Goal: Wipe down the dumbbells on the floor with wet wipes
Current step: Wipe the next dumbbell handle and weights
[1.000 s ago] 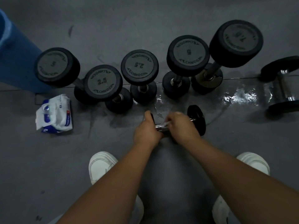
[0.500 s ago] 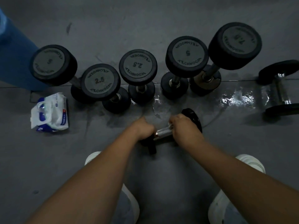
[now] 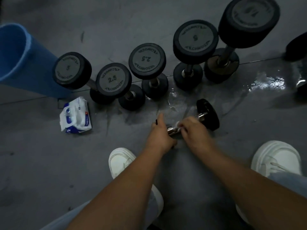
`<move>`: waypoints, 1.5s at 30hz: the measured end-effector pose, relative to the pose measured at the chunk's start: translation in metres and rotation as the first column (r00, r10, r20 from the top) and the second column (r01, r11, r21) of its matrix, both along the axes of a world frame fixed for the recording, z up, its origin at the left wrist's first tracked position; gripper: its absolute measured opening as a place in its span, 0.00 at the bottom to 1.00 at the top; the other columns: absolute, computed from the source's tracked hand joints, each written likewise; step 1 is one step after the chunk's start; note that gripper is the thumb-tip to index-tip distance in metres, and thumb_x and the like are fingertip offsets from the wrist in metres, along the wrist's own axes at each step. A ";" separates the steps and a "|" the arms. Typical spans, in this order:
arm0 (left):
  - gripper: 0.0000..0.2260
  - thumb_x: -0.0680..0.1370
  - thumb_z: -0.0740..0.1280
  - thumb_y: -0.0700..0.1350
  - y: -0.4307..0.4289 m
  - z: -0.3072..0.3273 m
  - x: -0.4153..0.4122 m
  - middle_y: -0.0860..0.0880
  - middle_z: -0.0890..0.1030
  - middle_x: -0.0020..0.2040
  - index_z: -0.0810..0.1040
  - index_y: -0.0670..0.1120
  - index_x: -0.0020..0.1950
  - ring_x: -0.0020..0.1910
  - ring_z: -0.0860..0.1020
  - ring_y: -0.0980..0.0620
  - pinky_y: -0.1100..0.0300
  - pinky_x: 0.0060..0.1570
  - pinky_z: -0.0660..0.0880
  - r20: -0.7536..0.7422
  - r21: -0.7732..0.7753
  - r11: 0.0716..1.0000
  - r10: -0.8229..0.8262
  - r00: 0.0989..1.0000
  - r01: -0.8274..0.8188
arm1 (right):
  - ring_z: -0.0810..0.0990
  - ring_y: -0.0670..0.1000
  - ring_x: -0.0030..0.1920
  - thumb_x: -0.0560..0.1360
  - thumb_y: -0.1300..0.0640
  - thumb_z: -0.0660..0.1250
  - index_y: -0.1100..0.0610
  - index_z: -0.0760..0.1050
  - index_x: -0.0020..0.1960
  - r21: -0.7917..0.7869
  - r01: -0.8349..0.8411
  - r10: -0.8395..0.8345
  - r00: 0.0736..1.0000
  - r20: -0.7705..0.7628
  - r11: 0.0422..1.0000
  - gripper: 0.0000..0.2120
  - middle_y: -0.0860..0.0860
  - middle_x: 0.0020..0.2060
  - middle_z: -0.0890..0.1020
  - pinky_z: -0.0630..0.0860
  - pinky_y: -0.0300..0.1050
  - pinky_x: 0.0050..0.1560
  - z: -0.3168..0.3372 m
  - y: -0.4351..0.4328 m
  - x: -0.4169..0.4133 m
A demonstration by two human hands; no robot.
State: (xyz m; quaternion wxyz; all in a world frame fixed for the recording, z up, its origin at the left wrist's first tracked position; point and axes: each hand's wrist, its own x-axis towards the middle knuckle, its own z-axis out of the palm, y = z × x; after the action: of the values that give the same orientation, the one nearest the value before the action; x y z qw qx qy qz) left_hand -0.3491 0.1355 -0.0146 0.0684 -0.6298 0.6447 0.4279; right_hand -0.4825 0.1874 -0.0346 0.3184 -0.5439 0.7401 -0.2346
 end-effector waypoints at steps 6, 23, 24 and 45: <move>0.48 0.65 0.78 0.46 -0.012 -0.001 -0.001 0.42 0.72 0.65 0.53 0.50 0.77 0.60 0.76 0.43 0.50 0.62 0.74 -0.003 0.008 1.000 0.002 1.000 -0.002 | 0.79 0.55 0.48 0.75 0.59 0.64 0.52 0.78 0.48 0.149 -0.020 0.014 0.999 0.044 0.989 0.06 0.53 0.51 0.77 0.74 0.45 0.48 0.003 -0.002 0.016; 0.44 0.65 0.78 0.45 -0.019 -0.003 -0.001 0.44 0.74 0.62 0.57 0.51 0.74 0.56 0.76 0.44 0.49 0.57 0.77 0.009 0.005 1.000 0.021 1.000 -0.021 | 0.80 0.57 0.50 0.78 0.54 0.60 0.50 0.77 0.55 0.093 0.046 -0.021 0.967 -0.253 0.995 0.09 0.52 0.53 0.77 0.75 0.48 0.45 0.012 -0.023 -0.013; 0.43 0.65 0.77 0.44 -0.019 -0.003 -0.001 0.44 0.74 0.62 0.58 0.52 0.74 0.56 0.76 0.44 0.49 0.57 0.77 0.017 -0.001 1.000 0.031 0.999 -0.031 | 0.80 0.58 0.50 0.77 0.55 0.61 0.51 0.77 0.54 0.070 0.142 -0.119 0.958 -0.260 0.987 0.08 0.53 0.53 0.77 0.75 0.47 0.45 0.010 -0.023 -0.016; 0.42 0.72 0.73 0.40 0.019 0.004 -0.017 0.45 0.70 0.68 0.53 0.50 0.79 0.63 0.75 0.45 0.61 0.56 0.69 -0.092 -0.176 0.950 0.246 0.965 -0.259 | 0.79 0.62 0.45 0.79 0.57 0.61 0.53 0.72 0.53 0.074 0.090 -0.078 0.985 -0.155 0.993 0.04 0.57 0.51 0.74 0.71 0.47 0.40 0.006 -0.033 -0.017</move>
State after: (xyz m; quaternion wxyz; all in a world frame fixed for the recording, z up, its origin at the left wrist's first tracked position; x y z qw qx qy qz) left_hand -0.3660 0.1546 -0.0110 -0.0683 -0.6957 0.5978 0.3924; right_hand -0.4997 0.1541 -0.0287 0.2727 -0.5153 0.7932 -0.1758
